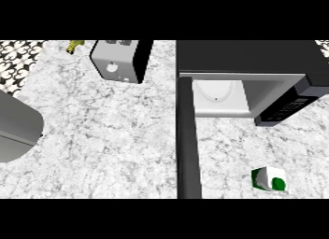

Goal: Pick up the milk, place it into the microwave and close the microwave

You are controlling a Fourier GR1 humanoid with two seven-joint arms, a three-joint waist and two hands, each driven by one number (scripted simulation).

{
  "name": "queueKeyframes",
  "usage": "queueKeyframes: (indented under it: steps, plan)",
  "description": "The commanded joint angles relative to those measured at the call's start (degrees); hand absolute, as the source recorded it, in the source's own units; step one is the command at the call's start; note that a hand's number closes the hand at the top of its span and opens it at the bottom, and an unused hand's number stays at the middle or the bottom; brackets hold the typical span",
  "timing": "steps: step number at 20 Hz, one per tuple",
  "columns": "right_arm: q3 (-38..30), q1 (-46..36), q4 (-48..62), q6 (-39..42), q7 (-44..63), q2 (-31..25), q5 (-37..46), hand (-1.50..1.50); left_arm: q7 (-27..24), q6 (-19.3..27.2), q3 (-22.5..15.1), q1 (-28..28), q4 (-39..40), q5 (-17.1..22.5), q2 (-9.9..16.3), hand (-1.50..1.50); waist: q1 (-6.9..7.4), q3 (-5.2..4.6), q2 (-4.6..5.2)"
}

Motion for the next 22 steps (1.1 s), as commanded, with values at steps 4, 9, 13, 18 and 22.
queueKeyframes:
  steps: [4,9,13,18,22]
  plan:
    - [0.44,-7.47,9.30,-2.11,-3.20,0.93,8.43,-1.50,-7.61,-4.03,2.30,5.13,3.01,1.42,1.19,-1.50,0.05,0.05,0.15]
    - [-0.40,-13.28,18.07,-4.68,-7.20,0.05,13.82,-1.50,-11.34,-6.92,3.10,13.44,-1.77,3.24,3.00,-1.50,0.44,0.08,0.12]
    - [-0.78,-18.41,23.39,-7.54,-5.70,0.85,15.41,-1.50,-11.25,-6.41,4.24,11.03,0.68,3.25,2.02,-1.50,0.00,0.08,0.27]
    - [-5.10,-24.42,31.65,-10.20,-8.37,-1.65,16.48,-1.50,-13.79,-8.69,5.72,12.91,1.56,4.90,2.38,-1.50,0.05,0.09,0.29]
    - [-4.49,-26.97,37.61,-13.87,-9.21,-0.74,20.14,-1.50,-16.18,-11.42,8.52,12.35,4.74,6.96,3.00,-1.50,-0.08,0.08,0.31]
